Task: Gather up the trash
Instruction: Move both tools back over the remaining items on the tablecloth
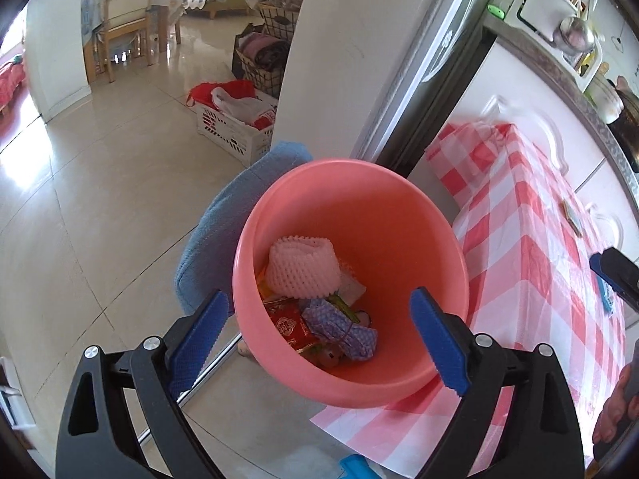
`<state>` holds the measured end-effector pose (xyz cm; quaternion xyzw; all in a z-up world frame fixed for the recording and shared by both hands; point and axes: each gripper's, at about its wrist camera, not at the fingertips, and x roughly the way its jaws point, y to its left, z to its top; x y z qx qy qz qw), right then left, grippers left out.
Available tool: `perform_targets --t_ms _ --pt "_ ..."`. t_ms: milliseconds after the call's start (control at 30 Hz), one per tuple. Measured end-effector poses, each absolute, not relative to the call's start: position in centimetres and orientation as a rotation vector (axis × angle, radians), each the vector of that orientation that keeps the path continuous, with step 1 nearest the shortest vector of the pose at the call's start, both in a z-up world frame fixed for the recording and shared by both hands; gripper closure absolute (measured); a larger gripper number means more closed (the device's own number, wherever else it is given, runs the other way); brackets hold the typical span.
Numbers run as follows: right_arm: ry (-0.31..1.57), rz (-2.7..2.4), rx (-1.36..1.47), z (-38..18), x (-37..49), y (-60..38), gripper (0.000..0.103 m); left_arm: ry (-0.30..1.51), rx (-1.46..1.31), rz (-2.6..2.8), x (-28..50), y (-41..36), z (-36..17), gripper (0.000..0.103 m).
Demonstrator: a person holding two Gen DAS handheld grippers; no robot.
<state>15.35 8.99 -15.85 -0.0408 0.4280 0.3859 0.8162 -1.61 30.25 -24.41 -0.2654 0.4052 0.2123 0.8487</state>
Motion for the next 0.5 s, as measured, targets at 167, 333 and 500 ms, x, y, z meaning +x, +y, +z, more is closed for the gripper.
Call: perform_targets --t_ms 167,333,500 --pt "0.889 0.784 -0.090 -15.9 15.4 7.0 0.012 0.836 -0.534 0.449 -1.3 28.9 -23.2 0.010" --pt "0.861 0.728 -0.108 -16.0 14.9 5.5 0.011 0.803 -0.523 0.412 -1.2 27.3 -21.6 0.008" --pt "0.832 0.673 -0.127 -16.1 14.4 3.5 0.010 0.782 -0.513 0.377 -1.0 25.8 -20.6 0.008"
